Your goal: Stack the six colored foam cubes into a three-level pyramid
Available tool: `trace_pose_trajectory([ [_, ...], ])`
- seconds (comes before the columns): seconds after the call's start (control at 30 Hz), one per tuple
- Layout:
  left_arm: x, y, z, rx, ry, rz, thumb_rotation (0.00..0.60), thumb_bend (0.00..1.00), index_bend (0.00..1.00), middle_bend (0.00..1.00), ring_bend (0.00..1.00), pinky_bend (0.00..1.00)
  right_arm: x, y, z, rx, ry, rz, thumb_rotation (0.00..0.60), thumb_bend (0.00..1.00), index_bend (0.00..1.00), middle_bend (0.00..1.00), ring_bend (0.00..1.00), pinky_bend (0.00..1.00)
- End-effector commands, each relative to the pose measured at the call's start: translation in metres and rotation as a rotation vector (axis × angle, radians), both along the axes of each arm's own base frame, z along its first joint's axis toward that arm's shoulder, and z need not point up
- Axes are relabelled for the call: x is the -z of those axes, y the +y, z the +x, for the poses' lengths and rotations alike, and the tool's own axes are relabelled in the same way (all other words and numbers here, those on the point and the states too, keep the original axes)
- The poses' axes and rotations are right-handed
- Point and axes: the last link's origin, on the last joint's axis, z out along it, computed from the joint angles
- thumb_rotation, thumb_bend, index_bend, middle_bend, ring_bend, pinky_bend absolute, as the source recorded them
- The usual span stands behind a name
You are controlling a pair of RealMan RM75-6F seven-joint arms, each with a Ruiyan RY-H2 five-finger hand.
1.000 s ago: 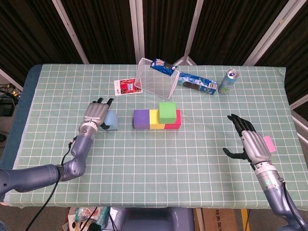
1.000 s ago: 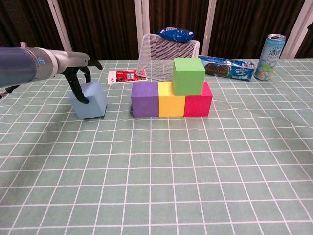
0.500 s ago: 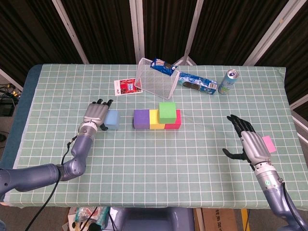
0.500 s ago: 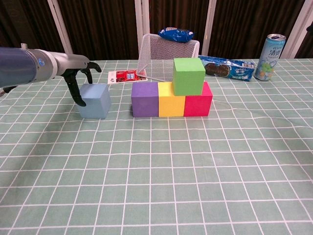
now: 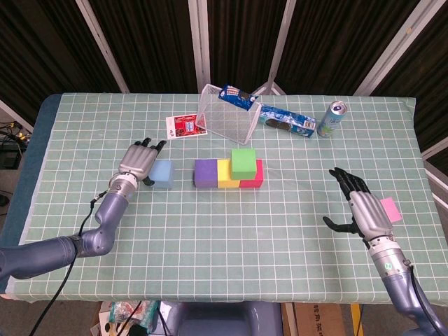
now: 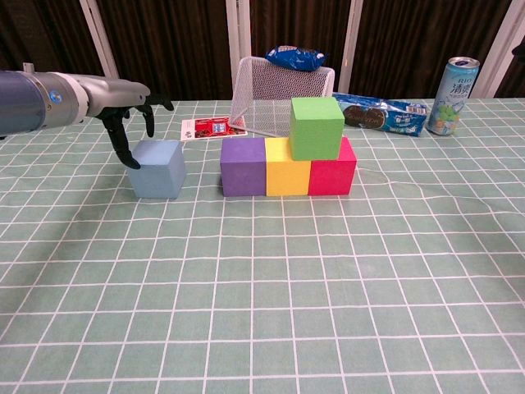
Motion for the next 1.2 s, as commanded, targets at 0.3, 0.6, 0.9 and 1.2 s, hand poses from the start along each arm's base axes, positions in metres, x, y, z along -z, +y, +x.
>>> trace_pose_trajectory([
  [0.3,0.006,0.001,0.000,0.023,0.028,-0.027,0.600,0.20,0.00,0.27,0.08,0.18,0.000,0.000,0.001,0.001,-0.003,0.001,0.600,0.29,0.00,0.00,0.00,0.00],
  [0.6,0.010,0.001,-0.001,0.021,0.020,-0.030,0.600,0.20,0.00,0.28,0.08,0.18,0.001,0.000,0.000,0.005,-0.003,0.006,0.600,0.29,0.00,0.00,0.00,0.00],
  [0.9,0.017,-0.001,0.000,0.018,-0.006,-0.033,0.600,0.30,0.04,0.40,0.08,0.18,0.001,0.000,0.000,0.007,-0.003,0.009,0.600,0.29,0.00,0.00,0.00,0.00],
  [1.2,0.006,-0.009,0.003,0.010,-0.055,-0.023,0.600,0.31,0.05,0.41,0.08,0.18,0.001,0.001,0.002,0.002,-0.015,0.011,0.600,0.29,0.00,0.00,0.00,0.00],
])
